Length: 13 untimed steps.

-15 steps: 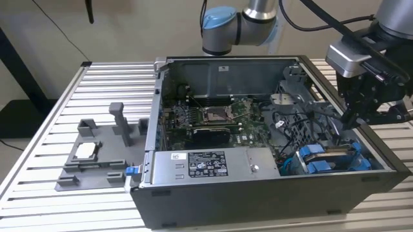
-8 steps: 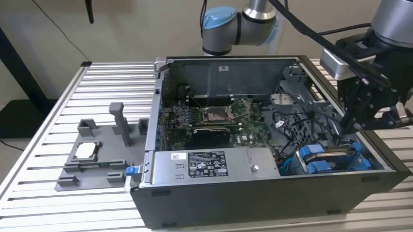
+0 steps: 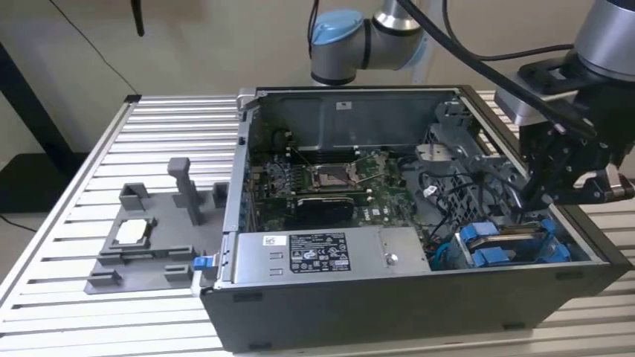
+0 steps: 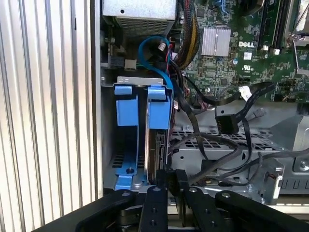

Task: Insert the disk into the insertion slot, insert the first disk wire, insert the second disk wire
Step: 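Insert the first disk wire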

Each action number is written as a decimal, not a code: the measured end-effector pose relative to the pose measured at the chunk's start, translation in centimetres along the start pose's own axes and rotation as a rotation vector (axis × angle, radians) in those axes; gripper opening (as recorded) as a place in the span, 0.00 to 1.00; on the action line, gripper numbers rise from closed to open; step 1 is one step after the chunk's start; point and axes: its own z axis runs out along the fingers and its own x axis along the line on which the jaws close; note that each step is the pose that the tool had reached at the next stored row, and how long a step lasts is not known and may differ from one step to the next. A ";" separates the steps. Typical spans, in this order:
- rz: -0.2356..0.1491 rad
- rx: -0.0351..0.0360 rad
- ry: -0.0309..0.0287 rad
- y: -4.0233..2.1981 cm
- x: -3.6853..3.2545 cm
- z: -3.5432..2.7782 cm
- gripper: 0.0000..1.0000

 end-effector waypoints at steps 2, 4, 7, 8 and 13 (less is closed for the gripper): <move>0.001 -0.0141 -0.0004 -0.41 0.02 0.17 0.19; 0.003 -0.0225 -0.0005 -0.52 0.03 0.37 0.19; 0.012 -0.0297 0.0006 -0.50 0.06 0.66 0.19; 0.015 -0.0310 0.0009 -0.50 0.07 0.79 0.19; 0.029 -0.0348 0.0025 -0.54 0.11 1.44 0.19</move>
